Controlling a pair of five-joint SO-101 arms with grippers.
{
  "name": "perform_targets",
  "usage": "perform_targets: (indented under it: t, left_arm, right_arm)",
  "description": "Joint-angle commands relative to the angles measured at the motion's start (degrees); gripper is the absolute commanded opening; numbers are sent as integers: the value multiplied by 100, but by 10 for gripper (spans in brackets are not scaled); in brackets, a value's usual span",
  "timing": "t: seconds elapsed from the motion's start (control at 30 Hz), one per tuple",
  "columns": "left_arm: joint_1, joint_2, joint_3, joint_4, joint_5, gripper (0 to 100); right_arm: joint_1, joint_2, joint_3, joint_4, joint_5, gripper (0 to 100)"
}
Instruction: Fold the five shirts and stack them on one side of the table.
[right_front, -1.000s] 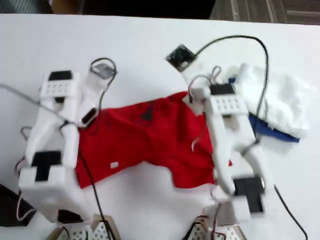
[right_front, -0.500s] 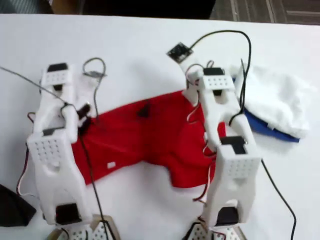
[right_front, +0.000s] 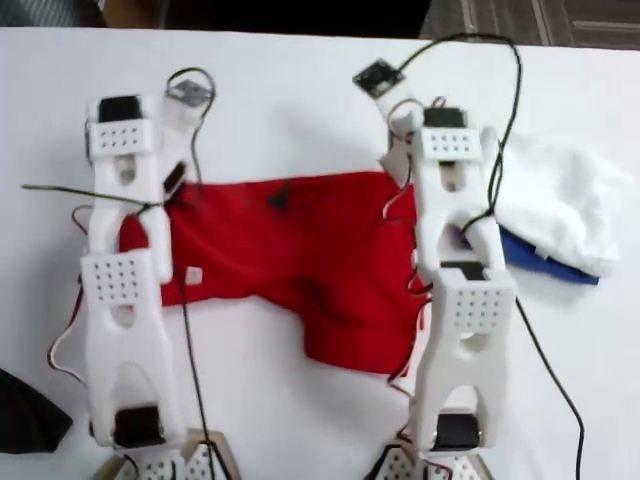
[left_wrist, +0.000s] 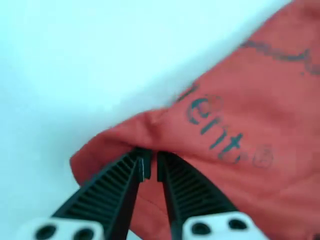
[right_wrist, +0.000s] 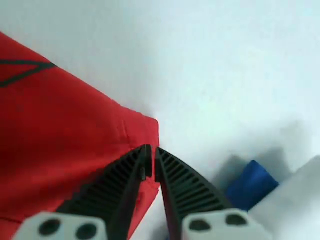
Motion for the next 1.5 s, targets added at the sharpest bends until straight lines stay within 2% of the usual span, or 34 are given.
perform_targets:
  t: [0.0,0.1,0.23,0.4,0.57,0.73,0.87,1.0,1.1,1.23,1.37,1.47]
  left_arm:
    - [9,-844,-84,97,70,54]
    - [18,-1565,505,105,62,54]
    - [105,-2831,1921,105,-44,55]
    - [193,-4747,4875,-62,-712,56]
    - [9,-6356,8110,-1459,-1099,56]
    - [-70,-7367,9991,-2022,-1442,57]
    - [-413,-7525,10211,-2418,-1503,57]
    - [-545,-7358,10264,-2787,-1574,57]
    - [-642,-6734,10211,-3033,-1635,57]
    - [-1099,-5556,9780,-3499,-1697,57]
    - [-1512,-4571,8778,-2989,-1697,57]
    - [-1723,-4325,8251,-2532,-1925,57]
  right_arm:
    - [31,-330,-809,822,-44,21]
    - [40,-576,-1099,1367,-44,22]
    - [66,-1007,-1046,1886,-9,22]
    - [75,-1886,-501,2105,0,23]
    - [-145,-3125,1371,1763,0,23]
    - [-347,-4743,4360,242,9,22]
    - [-611,-5727,6303,-629,9,22]
    - [-681,-6053,7314,-1068,9,22]
    - [-655,-6044,7859,-1429,9,22]
    - [-629,-6035,8440,-1912,9,22]
    - [-602,-6035,8923,-2422,53,22]
    - [-374,-6026,9187,-2677,519,22]
